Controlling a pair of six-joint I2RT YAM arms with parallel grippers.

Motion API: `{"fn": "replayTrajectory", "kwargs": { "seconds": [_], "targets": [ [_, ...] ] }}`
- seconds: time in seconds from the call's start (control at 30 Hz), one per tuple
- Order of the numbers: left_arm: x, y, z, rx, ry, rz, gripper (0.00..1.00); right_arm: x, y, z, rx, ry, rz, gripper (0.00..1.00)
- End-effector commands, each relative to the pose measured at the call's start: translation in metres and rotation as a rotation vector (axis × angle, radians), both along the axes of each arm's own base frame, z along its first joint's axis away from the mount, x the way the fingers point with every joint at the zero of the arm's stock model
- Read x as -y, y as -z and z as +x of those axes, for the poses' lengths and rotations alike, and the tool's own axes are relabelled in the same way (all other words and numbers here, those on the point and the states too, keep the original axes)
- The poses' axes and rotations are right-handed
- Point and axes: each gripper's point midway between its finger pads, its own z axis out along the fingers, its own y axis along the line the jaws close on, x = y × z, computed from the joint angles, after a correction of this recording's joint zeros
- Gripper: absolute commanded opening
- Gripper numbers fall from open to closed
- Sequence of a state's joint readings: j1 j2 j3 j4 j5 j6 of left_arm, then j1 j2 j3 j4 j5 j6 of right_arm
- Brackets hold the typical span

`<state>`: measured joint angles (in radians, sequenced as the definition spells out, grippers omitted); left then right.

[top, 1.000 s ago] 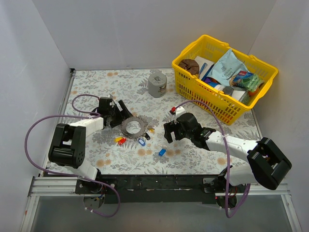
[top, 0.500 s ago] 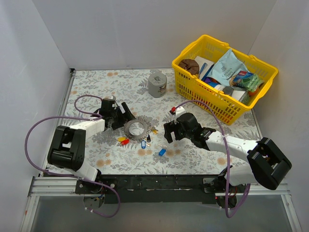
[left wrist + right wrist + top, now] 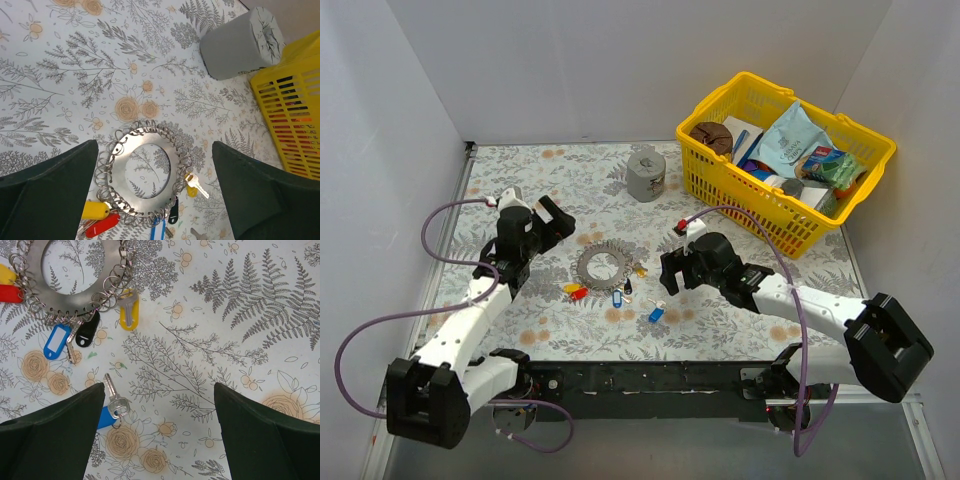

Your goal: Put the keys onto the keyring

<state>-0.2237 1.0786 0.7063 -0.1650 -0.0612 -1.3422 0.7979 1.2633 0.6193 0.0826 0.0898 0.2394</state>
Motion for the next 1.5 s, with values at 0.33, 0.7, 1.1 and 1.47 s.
{"fn": "replayTrajectory", "kwargs": {
  "seconds": [0.33, 0.7, 1.1, 1.47],
  "targets": [
    [-0.025, 0.003, -0.031, 0.037, -0.067, 0.039, 0.98, -0.023, -0.042, 0.004, 0.067, -0.075, 0.113, 0.98],
    [-0.017, 0.028, -0.029, -0.043, -0.024, 0.04, 0.98, -0.043, -0.057, 0.011, 0.068, -0.116, 0.158, 0.98],
    [0.009, 0.052, -0.025, -0.116, 0.081, -0.038, 0.98, -0.094, -0.043, 0.008, -0.039, -0.267, 0.192, 0.77],
    [0.026, 0.057, -0.031, -0.107, 0.161, -0.107, 0.98, -0.122, -0.035, 0.005, -0.091, -0.324, 0.198, 0.71]
  ]
}}
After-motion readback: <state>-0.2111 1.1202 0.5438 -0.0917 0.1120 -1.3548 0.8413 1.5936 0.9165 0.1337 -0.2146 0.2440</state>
